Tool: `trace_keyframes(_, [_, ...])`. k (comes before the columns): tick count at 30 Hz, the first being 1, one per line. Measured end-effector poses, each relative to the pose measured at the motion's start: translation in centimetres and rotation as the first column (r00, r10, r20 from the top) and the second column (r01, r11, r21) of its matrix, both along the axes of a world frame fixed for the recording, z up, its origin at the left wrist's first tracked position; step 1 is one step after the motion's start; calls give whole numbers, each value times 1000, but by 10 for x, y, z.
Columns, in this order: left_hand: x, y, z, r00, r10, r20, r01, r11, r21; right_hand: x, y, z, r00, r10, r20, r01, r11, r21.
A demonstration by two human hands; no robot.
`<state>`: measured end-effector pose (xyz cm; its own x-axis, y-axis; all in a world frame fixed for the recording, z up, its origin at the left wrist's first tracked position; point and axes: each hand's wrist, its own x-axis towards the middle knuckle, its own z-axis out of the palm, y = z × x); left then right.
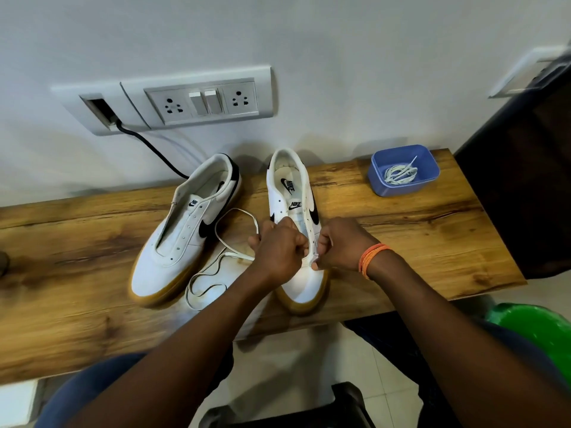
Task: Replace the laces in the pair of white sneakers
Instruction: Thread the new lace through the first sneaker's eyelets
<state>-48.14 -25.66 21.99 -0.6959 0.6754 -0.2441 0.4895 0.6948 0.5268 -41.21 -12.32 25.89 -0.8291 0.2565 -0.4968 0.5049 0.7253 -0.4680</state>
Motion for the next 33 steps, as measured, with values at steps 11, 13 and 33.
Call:
trace_keyframes(11, [72, -47, -4, 880, -115, -461, 196, 972, 130, 18, -11, -13, 979, -160, -125, 168, 984, 55])
trace_keyframes(13, [77, -53, -2, 891, -186, -415, 227, 972, 52, 22, -7, -8, 975, -199, -101, 203, 979, 28])
trace_keyframes(33, [86, -58, 10, 926, -183, -330, 149, 981, -125, 40, -29, -16, 873, -468, -135, 429, 870, -244])
